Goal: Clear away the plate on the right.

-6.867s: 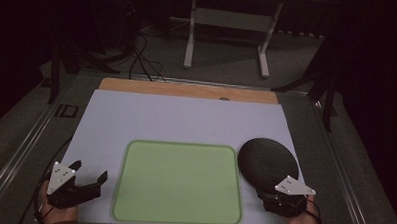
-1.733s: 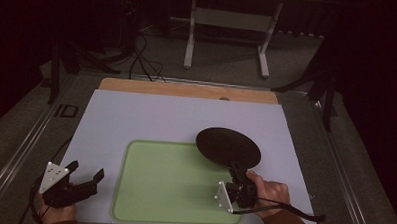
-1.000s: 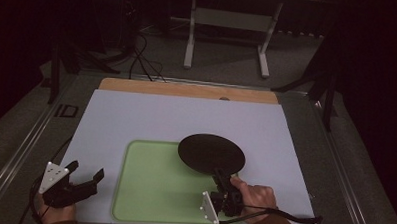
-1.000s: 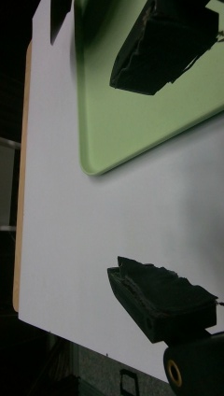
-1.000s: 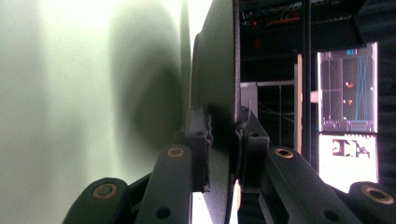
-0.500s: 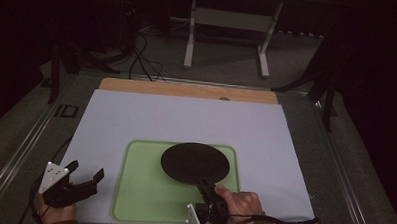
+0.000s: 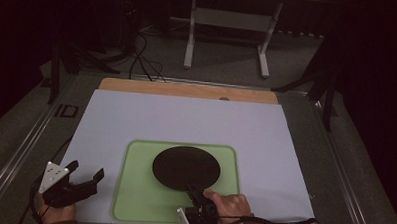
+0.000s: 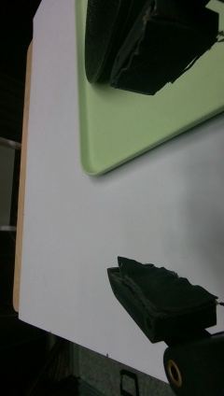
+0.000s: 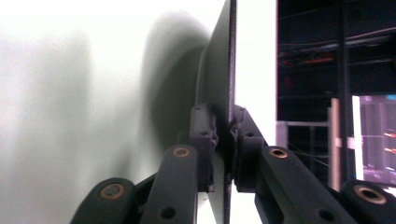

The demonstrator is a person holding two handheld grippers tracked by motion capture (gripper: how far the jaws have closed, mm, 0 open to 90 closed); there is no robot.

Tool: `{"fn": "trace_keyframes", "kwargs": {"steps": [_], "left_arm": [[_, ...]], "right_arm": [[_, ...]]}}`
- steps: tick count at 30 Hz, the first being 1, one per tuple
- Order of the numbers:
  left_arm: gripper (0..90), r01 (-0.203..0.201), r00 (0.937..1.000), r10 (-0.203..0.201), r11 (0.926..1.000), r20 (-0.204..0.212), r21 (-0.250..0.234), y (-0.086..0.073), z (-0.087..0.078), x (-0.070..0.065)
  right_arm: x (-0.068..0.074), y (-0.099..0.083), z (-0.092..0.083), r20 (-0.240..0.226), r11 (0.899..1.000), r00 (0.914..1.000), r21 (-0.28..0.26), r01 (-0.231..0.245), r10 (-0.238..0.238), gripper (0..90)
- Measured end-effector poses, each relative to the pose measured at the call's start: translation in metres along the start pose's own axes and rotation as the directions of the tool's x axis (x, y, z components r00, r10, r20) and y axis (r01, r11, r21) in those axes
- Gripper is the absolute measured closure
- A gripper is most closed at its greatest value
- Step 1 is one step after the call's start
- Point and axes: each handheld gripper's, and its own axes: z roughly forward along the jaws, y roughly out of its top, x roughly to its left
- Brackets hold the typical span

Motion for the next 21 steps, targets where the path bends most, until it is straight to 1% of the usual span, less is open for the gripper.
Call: {"fn": "trace_keyframes", "kwargs": {"steps": [1, 2, 3, 4, 5, 6, 7, 8, 9, 10, 11, 12, 14, 15, 16, 19, 21], "left_arm": [[9.1, 0.0, 1.0, 0.0, 1.0, 0.0, 0.0, 0.0, 0.0, 0.0], [9.1, 0.001, 1.0, -0.001, 1.0, -0.001, 0.0, 0.0, 0.0, 0.0], [9.1, 0.002, 1.0, -0.002, 1.0, -0.001, 0.0, 0.0, 0.0, 0.0], [9.1, 0.002, 1.0, -0.002, 1.0, 0.0, 0.0, 0.0, 0.0, 0.0], [9.1, 0.002, 1.0, -0.002, 1.0, 0.0, 0.0, 0.0, 0.0, 0.0], [9.1, 0.002, 1.0, -0.002, 1.0, 0.0, -0.001, 0.0, 0.0, 0.0], [9.1, 0.002, 1.0, -0.002, 1.0, 0.0, -0.001, 0.0, 0.0, 0.0], [9.1, 0.002, 1.0, -0.002, 1.0, 0.0, 0.0, 0.0, 0.0, 0.0], [9.2, 0.002, 1.0, -0.002, 1.0, 0.0, 0.0, 0.0, 0.0, 0.0], [9.2, 0.005, 1.0, -0.005, 1.0, -0.001, 0.0, 0.0, 0.0, 0.001], [9.2, 0.005, 1.0, -0.005, 1.0, -0.001, 0.0, 0.0, 0.0, 0.001], [9.2, 0.005, 1.0, -0.005, 1.0, -0.001, 0.001, 0.0, 0.0, 0.001], [9.2, 0.006, 1.0, -0.006, 1.0, -0.001, 0.0, 0.0, 0.0, 0.001], [9.3, 0.003, 1.0, -0.003, 1.0, -0.003, 0.004, 0.0, 0.0, 0.001], [9.5, 0.003, 1.0, -0.003, 1.0, -0.003, 0.004, 0.0, 0.0, 0.001], [9.6, 0.004, 1.0, -0.004, 1.0, -0.007, 0.005, 0.0, 0.0, 0.001], [9.6, 0.004, 1.0, -0.004, 1.0, -0.007, 0.005, 0.0, 0.0, 0.001]], "right_arm": [[0.0, 0.0, 0.0, 0.0, 1.0, 1.0, 0.0, 0.0, 0.0, 82.6], [0.0, 0.0, 0.0, -0.016, 1.0, 0.9999, -0.002, -0.006, 0.006, 83.2], [0.0, 0.001, 0.001, -0.033, 0.999, 0.9991, -0.017, -0.028, 0.027, 84.2], [-0.001, 0.001, 0.001, -0.056, 0.998, 0.9971, -0.022, -0.052, 0.05, 84.7], [-0.003, 0.0, 0.001, -0.069, 0.997, 0.9953, -0.03, -0.07, 0.068, 85.0], [-0.005, 0.0, 0.002, -0.089, 0.995, 0.992, -0.032, -0.093, 0.09, 85.3], [-0.005, 0.0, 0.002, -0.089, 0.995, 0.992, -0.032, -0.093, 0.09, 85.3], [-0.006, 0.0, 0.002, -0.102, 0.993, 0.9893, -0.037, -0.108, 0.104, 85.4], [-0.008, -0.001, 0.003, -0.129, 0.989, 0.9826, -0.038, -0.14, 0.134, 85.1], [-0.008, -0.001, 0.003, -0.137, 0.988, 0.9799, -0.037, -0.151, 0.145, 84.9], [-0.008, -0.001, 0.003, -0.137, 0.988, 0.9799, -0.037, -0.151, 0.145, 84.9], [-0.008, -0.001, 0.003, -0.147, 0.985, 0.976, -0.035, -0.168, 0.161, 84.0], [-0.007, -0.001, 0.003, -0.153, 0.985, 0.9743, -0.033, -0.172, 0.165, 83.7], [-0.006, -0.001, 0.004, -0.171, 0.982, 0.9689, -0.028, -0.186, 0.179, 82.3], [-0.006, -0.001, 0.004, -0.171, 0.982, 0.9689, -0.028, -0.186, 0.179, 82.3], [0.002, 0.001, 0.006, -0.189, 0.983, 0.9658, -0.013, -0.183, 0.177, 80.1], [0.003, 0.001, 0.007, -0.197, 0.983, 0.9645, -0.013, -0.182, 0.176, 79.5]]}}
